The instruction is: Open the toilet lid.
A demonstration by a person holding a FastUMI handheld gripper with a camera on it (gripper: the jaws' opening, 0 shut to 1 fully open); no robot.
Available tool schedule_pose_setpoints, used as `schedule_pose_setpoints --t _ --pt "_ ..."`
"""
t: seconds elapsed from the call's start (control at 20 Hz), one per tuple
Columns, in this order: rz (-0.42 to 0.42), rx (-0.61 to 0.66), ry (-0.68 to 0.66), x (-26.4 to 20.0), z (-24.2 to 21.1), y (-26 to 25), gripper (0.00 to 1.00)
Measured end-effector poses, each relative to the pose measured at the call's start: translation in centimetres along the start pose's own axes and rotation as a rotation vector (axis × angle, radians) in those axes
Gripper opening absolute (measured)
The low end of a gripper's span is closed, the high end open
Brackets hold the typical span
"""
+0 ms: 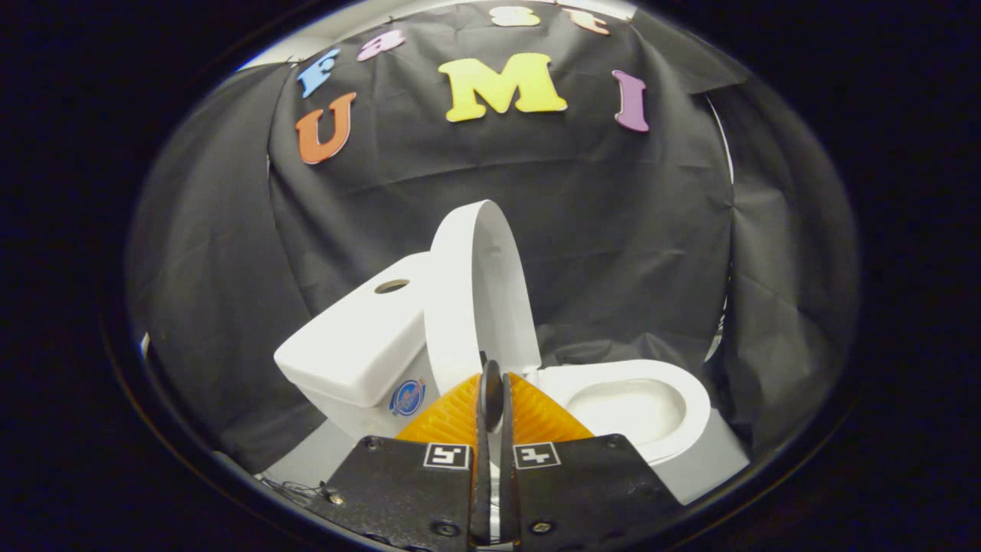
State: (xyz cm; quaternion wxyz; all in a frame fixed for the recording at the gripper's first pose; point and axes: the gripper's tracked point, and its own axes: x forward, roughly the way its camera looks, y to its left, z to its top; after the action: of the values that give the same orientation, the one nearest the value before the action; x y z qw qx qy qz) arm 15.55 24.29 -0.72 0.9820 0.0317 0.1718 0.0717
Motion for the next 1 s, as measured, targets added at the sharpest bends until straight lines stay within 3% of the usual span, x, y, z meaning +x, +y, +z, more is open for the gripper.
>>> schedule_pose_setpoints --t 0.6,0.8,0.95,1.0 --pt "0.069 -0.038 0.088 0.5 -1.8 1.6 0.26" --pt "0.035 -0.136 -0.003 -1.2 -0.8 1.5 0.68" --pt "0.019 -0.202 -0.091 -2.8 0.9 1.5 0.81" --pt "0.023 -0.225 -0.116 -3.4 1.2 1.6 0.81"
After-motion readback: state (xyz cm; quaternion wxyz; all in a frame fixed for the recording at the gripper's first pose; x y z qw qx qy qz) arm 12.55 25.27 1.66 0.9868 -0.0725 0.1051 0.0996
